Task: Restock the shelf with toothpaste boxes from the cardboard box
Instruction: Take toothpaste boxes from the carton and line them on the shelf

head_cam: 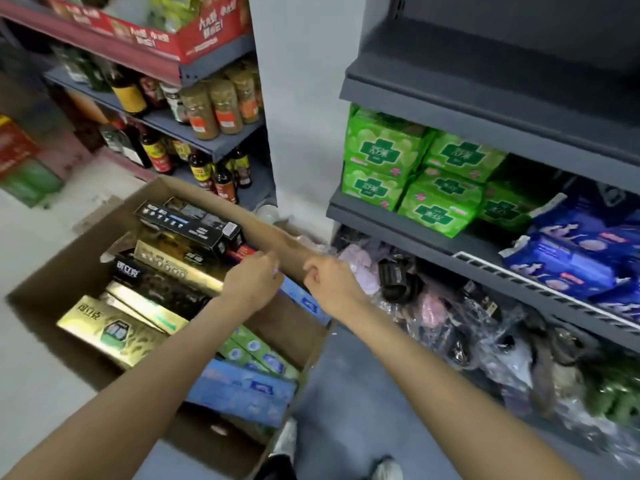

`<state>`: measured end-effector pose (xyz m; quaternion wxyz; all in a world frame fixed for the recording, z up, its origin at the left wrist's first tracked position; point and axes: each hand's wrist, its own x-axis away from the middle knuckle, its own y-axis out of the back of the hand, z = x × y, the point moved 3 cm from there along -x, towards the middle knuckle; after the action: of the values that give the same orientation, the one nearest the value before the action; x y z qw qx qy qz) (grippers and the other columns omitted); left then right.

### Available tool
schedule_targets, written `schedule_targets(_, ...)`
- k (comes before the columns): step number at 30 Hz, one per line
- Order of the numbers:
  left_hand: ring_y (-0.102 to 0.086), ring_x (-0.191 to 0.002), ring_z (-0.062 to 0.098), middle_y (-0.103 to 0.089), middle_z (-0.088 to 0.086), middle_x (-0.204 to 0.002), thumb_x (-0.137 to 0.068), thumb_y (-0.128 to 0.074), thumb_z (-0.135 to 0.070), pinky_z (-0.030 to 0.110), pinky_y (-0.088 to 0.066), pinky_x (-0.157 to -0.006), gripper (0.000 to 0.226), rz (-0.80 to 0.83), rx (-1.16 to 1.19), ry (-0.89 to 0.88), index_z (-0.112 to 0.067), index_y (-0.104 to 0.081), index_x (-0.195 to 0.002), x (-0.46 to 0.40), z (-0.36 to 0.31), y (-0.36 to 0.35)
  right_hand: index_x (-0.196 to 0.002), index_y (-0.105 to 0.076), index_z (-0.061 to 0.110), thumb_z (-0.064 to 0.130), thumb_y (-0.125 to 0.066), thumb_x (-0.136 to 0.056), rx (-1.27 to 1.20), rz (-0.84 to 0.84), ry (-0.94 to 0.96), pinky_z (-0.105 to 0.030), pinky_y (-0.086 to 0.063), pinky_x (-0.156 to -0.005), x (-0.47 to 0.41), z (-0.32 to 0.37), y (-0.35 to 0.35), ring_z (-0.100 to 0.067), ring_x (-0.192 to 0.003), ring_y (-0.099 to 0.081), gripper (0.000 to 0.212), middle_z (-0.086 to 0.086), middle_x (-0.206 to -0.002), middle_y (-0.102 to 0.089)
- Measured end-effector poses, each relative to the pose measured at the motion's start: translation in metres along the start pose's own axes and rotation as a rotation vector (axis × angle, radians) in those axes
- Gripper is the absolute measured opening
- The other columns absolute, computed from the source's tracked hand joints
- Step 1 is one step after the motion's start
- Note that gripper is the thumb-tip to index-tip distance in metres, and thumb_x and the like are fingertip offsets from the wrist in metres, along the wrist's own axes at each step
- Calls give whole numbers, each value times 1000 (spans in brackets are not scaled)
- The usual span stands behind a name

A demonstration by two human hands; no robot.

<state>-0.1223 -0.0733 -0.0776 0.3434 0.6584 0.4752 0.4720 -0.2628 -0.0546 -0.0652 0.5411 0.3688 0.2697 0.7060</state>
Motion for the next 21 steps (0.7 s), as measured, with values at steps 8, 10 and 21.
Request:
schedule_targets(8, -39, -129, 36, -36, 18, -141, -95, -47, -19, 44, -39, -102, 52, 351, -207, -163, -7, -30, -143, -63, 47, -63, -135, -35, 4, 21, -53, -93, 152, 292, -393, -43, -39, -99, -53, -24, -91, -37, -127, -40, 49, -20, -140, -37)
schedule_targets(10, -36, -131, 34, -34, 14, -143, -95, -48, -20, 44, -37, -101, 52, 364, -274, -189, -11, -30, -143, -76, 49, -75, -138, -30, 7, 18, -51, -94, 179, 319, -459, -44, -35, -104, -62, -33, -106, -36, -132, -33, 50, -18, -144, -31)
schedule_targets(21, -43, -125, 34, -36, 18, -137, -91, -45, -3, 42, -39, -102, 40, 352, -213, -310, -4, -44, -131, -84, 58, -94, -135, -41, 4, 12, -45, -96, 338, 322, -462, -36, -40, -100, -78, -27, -147, -33, -128, -44, 40, -21, -140, -42)
